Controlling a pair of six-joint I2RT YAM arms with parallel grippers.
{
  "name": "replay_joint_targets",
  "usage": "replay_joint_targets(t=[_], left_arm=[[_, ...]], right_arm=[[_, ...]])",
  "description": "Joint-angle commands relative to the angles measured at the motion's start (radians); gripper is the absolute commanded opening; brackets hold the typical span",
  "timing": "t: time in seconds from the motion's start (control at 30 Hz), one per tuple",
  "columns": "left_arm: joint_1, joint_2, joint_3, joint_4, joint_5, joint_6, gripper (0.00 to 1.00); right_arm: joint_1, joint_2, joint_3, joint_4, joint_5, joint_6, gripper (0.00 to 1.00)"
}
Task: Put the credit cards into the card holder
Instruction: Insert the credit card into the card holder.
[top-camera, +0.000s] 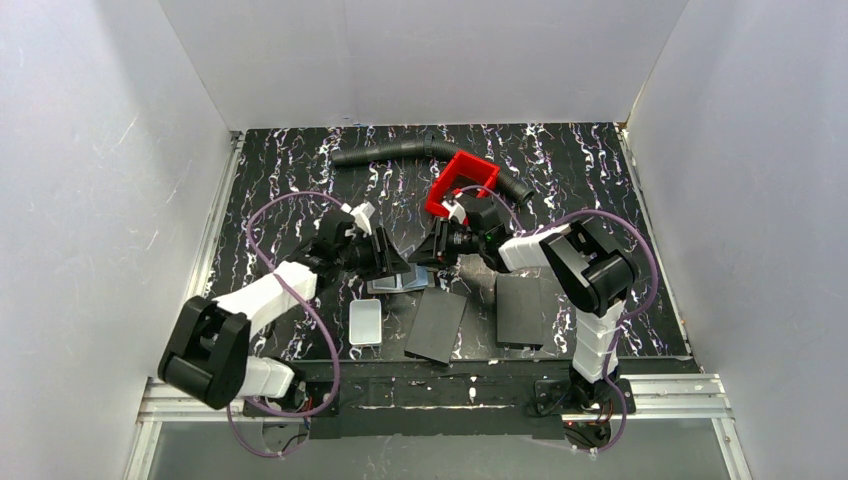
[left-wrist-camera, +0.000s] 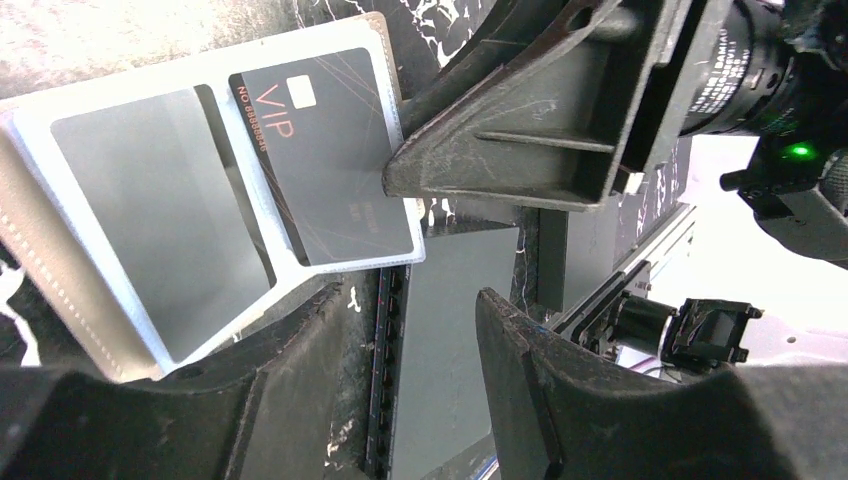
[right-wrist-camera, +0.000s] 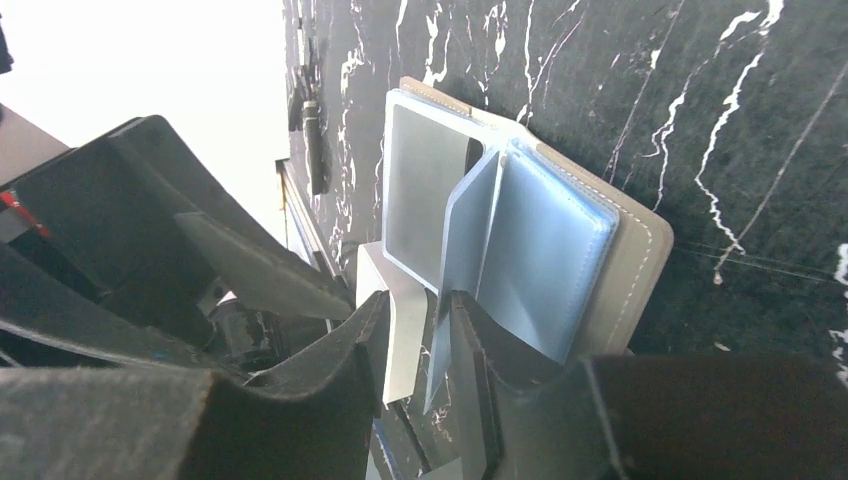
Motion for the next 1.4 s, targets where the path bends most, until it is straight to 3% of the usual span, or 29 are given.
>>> replay_joint_targets(t=[0.0,0.23,0.43,0.57,1.03,1.37], left_arm=[[0.007,-0.118,-0.021,-0.119,-0.085,0.001,0.49],[0.115,-0.199,-0.045,-0.164,-0.062,-0.079,0.47],[0.176,-0.096,-0.018,-0.156,0.014,-0.125,0.46],[0.191,-0.067,-0.026,-0.115,0.025,-0.147,0.45],[0.212,-0.060,0.006,-0.152,0.060,-0.089,0.45],[0.212,-0.072,0.002,-0.085,0.123,-0.097,0.51]], right_arm=[[0.017,-0.037,0.029,0.013,-0.010,-0.006,0.37],[0.052,-0.037,0.059,-0.020,0.009,-0.027,0.34],[0.103,-0.027,0.120,-0.118,0.048,-0.084,0.34],[0.125,-0.008,0.157,-0.174,0.078,-0.122,0.39],[0.131,0.049,0.201,-0.216,0.091,-0.170,0.39],[0.129,-0.081,0.256,-0.469,0.143,-0.360,0.40]])
